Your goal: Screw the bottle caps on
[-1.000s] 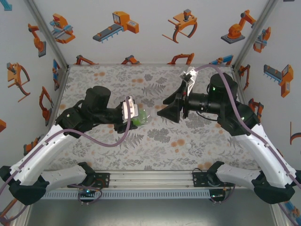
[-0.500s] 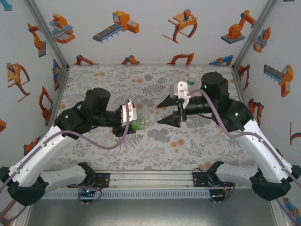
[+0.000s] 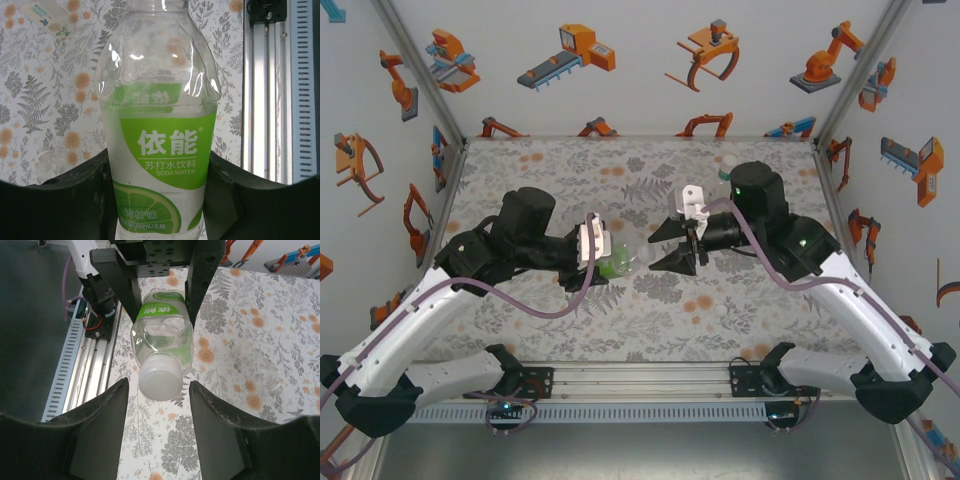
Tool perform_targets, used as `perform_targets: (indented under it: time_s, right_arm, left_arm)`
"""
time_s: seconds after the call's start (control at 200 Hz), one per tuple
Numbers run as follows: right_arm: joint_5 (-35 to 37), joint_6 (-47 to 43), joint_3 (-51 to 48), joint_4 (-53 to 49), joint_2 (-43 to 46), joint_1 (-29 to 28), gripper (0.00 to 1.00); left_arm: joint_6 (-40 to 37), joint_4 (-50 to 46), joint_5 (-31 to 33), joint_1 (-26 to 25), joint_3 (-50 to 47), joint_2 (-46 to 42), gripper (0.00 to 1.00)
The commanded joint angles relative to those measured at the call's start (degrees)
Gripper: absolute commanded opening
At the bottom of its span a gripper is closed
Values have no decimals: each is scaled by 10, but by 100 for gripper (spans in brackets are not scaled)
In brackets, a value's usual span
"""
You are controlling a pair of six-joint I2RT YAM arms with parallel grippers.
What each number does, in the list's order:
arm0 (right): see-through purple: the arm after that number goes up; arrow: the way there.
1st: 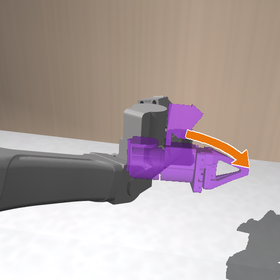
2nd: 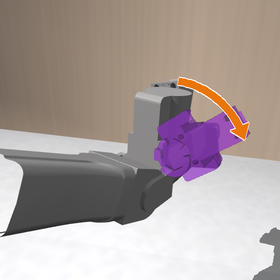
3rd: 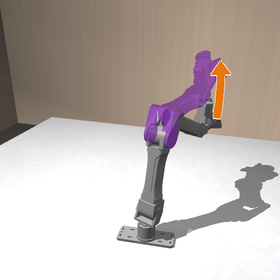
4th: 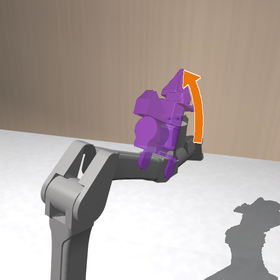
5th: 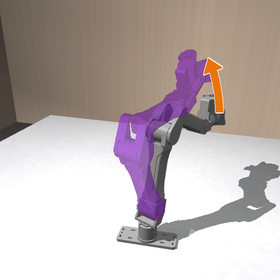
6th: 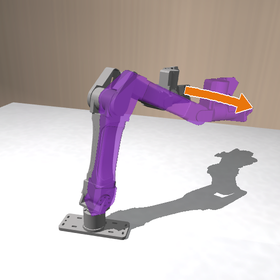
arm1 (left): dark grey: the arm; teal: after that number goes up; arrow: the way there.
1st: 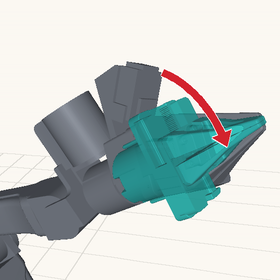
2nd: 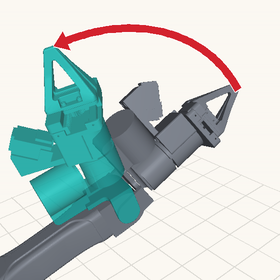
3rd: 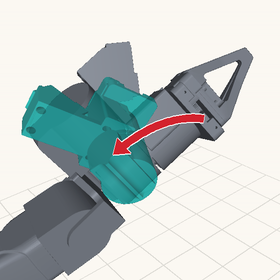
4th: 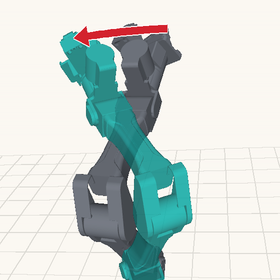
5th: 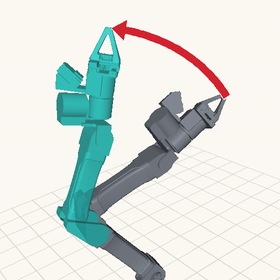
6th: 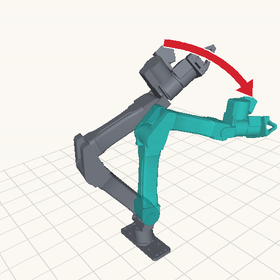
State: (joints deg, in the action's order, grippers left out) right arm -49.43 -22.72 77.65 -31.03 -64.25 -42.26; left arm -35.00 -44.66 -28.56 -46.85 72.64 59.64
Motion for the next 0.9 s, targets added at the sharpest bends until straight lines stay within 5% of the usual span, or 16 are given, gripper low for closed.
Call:
perform_targets:
  time_s: [0.0,0.591,0.736,0.896]
  right_arm:
    - [1,9,-10,44,12,-5,48]
    - [13,44,-25,59,16,-12,31]
    - [54,144,-38,84,24,-12,18]
    - [159,387,-84,155,49,-13,0]
  left_arm:
    - [-12,-8,-15,-3,16,-7,0]
    - [-12,0,-9,-3,16,-4,0]
    - [-1,34,2,-3,4,-11,0]
    - [16,95,20,-3,-23,-22,0]
